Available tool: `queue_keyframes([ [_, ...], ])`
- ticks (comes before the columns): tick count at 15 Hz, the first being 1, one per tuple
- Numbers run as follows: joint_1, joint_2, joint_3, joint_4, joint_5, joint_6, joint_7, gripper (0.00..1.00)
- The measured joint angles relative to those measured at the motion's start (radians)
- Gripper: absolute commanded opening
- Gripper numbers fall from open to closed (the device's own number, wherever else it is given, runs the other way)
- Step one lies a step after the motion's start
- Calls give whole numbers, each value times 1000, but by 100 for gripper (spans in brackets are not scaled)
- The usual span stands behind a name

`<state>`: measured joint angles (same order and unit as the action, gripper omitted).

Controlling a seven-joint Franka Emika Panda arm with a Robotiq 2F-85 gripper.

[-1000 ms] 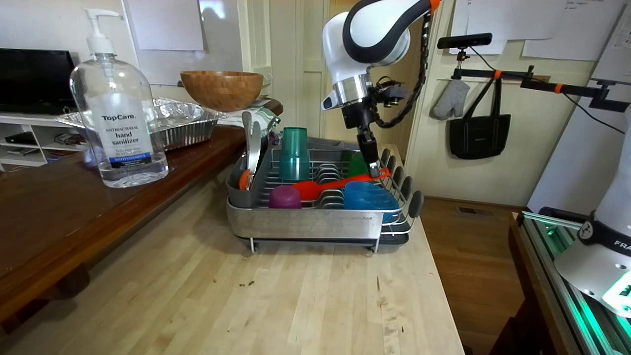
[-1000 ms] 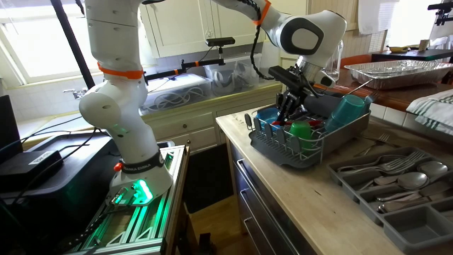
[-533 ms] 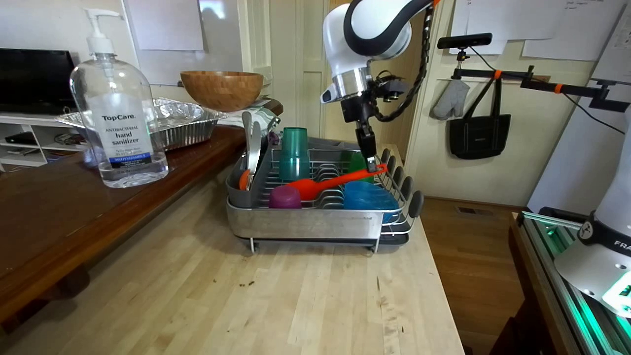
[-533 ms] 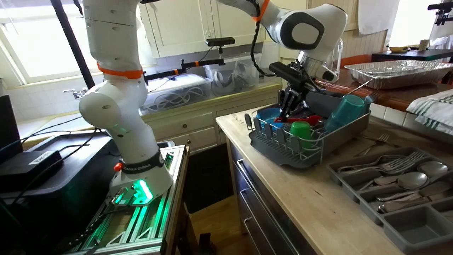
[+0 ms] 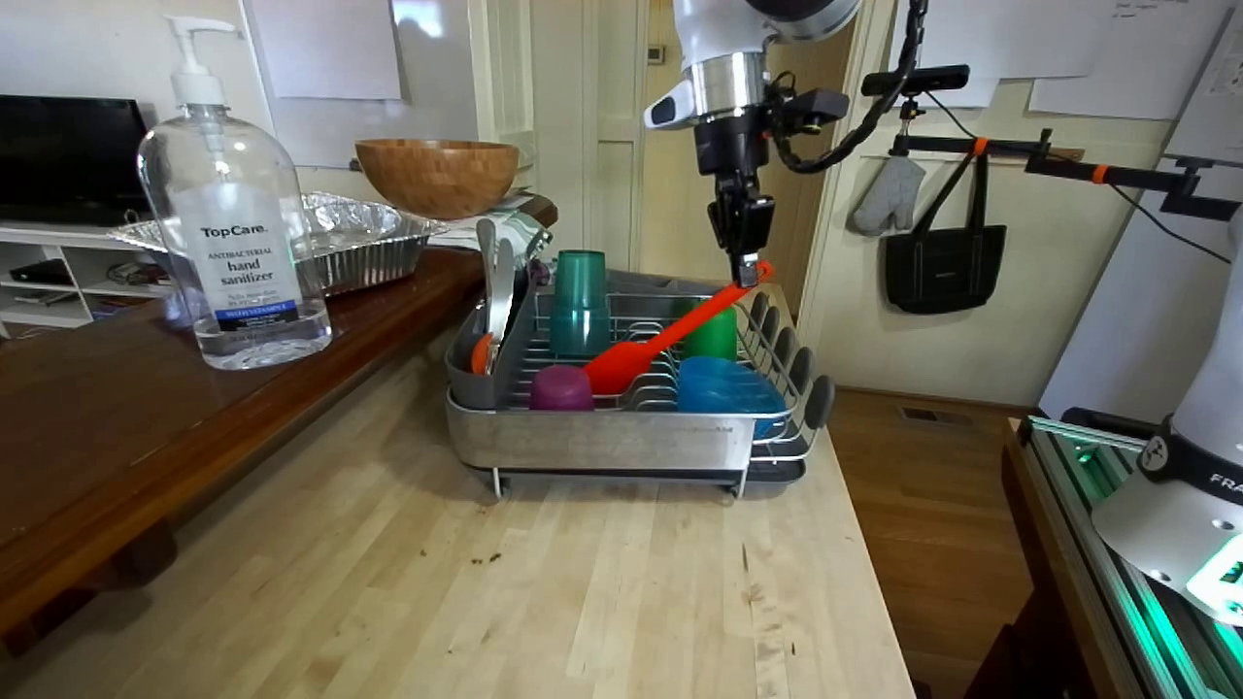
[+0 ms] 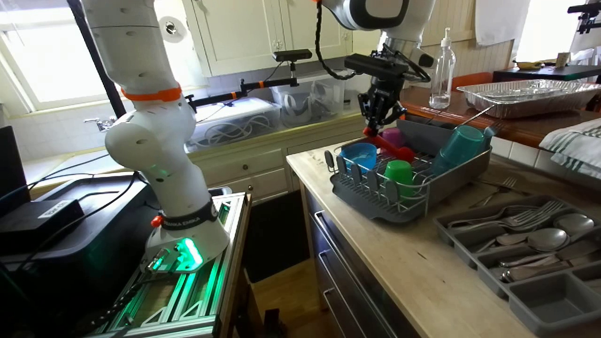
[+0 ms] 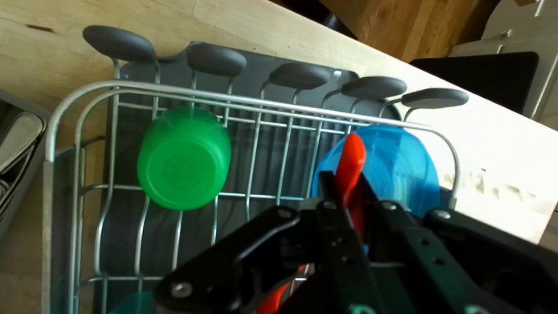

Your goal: Remove the orange spatula from the drying rack, put it in the utensil holder, remove the blue bowl and put it on the table

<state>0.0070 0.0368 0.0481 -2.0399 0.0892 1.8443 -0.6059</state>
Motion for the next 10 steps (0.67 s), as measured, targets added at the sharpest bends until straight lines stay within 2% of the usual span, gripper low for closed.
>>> queue_keyframes([
  [5, -1, -153, -14, -145, -93, 12, -23, 3],
  [10, -9, -329, -64, -310, -128, 156, 58, 3],
])
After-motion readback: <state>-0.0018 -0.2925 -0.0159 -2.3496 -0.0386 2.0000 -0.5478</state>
